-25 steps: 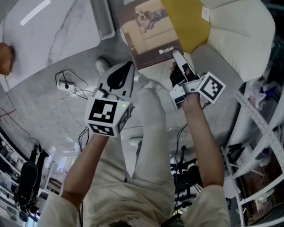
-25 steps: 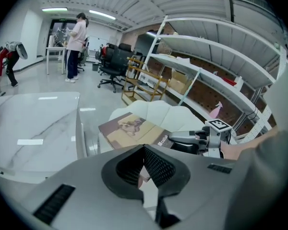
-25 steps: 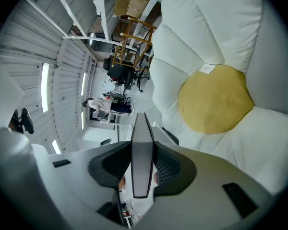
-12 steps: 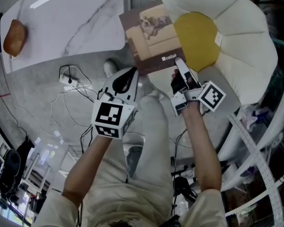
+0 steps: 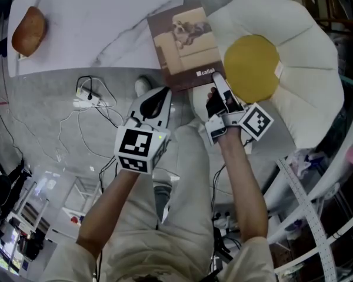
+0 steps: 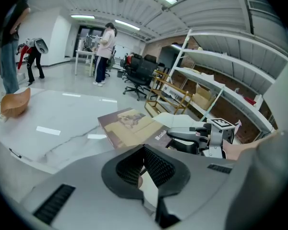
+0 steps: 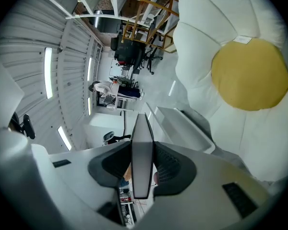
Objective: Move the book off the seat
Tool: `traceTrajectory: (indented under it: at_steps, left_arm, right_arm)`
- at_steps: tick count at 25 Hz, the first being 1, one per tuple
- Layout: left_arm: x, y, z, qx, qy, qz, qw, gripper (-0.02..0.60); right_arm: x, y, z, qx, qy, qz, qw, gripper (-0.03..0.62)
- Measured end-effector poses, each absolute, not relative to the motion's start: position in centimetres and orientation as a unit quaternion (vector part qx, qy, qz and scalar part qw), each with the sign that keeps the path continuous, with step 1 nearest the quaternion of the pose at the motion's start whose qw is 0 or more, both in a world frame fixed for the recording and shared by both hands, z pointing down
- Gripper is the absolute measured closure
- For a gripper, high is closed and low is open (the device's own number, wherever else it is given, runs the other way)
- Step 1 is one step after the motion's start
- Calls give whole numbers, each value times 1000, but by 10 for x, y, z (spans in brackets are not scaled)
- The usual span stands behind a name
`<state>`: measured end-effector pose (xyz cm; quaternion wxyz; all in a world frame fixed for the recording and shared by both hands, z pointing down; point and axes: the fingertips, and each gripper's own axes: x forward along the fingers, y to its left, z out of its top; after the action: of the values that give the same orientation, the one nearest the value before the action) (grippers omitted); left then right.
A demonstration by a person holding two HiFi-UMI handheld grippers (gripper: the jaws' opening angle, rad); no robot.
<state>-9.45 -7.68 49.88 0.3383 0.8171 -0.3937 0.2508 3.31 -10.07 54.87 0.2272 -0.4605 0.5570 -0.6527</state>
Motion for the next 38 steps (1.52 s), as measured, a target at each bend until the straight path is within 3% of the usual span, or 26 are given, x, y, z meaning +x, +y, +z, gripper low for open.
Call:
traceTrajectory:
  at_steps: [21,38]
  left_arm:
    - [-196,-156,528,785,-433,241,371,571]
    - [-220,-210,543,784,-423,245,382,571]
  right_arm:
    - [-60,-182,592,-480,524,-672,208,446]
    - [-83,-233,607,-514,491,-663,235,445]
